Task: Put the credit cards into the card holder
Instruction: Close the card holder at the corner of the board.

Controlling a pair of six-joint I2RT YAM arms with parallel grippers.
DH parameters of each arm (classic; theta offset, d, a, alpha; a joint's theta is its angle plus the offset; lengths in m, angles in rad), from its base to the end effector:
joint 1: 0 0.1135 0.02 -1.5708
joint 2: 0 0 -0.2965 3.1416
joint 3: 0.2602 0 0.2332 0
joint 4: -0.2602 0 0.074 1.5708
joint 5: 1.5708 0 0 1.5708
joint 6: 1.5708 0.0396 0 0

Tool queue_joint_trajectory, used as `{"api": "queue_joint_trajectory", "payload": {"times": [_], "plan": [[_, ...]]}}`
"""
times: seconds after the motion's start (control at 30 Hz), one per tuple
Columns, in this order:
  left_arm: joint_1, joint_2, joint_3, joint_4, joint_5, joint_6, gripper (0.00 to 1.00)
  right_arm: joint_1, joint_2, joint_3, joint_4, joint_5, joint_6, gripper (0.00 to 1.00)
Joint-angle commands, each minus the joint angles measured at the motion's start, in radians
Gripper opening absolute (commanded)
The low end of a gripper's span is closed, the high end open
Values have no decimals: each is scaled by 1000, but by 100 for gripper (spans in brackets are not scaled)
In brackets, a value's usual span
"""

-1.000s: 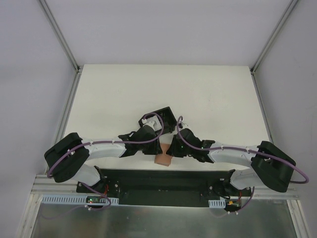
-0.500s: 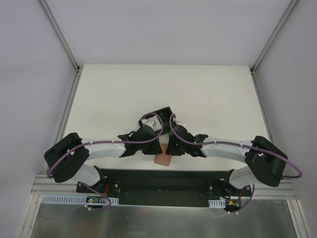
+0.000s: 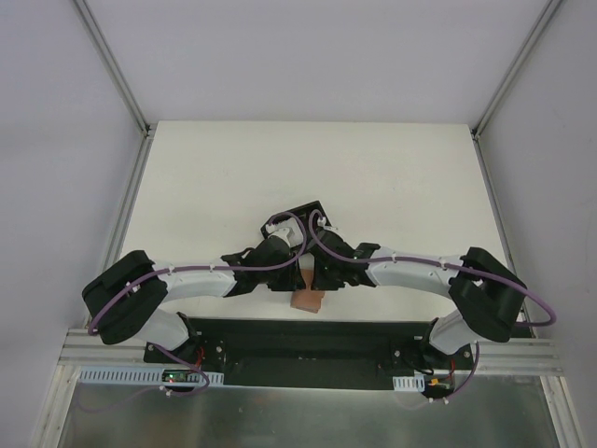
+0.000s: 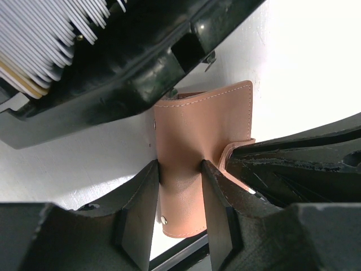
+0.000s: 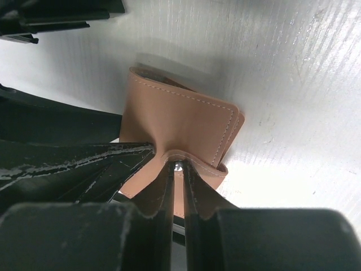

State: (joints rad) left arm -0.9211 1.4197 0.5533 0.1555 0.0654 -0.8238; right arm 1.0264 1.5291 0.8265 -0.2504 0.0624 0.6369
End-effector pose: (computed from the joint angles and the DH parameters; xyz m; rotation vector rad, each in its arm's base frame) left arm 0.1510 -0.2031 0.1997 0.1578 2.4751 -0.9231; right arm 0.1493 0.2418 0.2174 -0.4822 2.5797 0.5637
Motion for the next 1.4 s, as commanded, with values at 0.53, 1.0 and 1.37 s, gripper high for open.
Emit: {"api": "queue_joint_trajectory", "payload": {"times": [0.53, 1.0, 1.37], "plan": [[-1, -4, -61, -20, 14, -29, 35, 18, 189, -32, -108, -49, 53, 1], [1, -30, -93, 7, 30, -51, 35, 57, 282, 62, -282, 97, 46, 1], [-1, -48, -125, 30, 28, -67, 36, 61, 240, 26, -164, 37, 34, 4]]}}
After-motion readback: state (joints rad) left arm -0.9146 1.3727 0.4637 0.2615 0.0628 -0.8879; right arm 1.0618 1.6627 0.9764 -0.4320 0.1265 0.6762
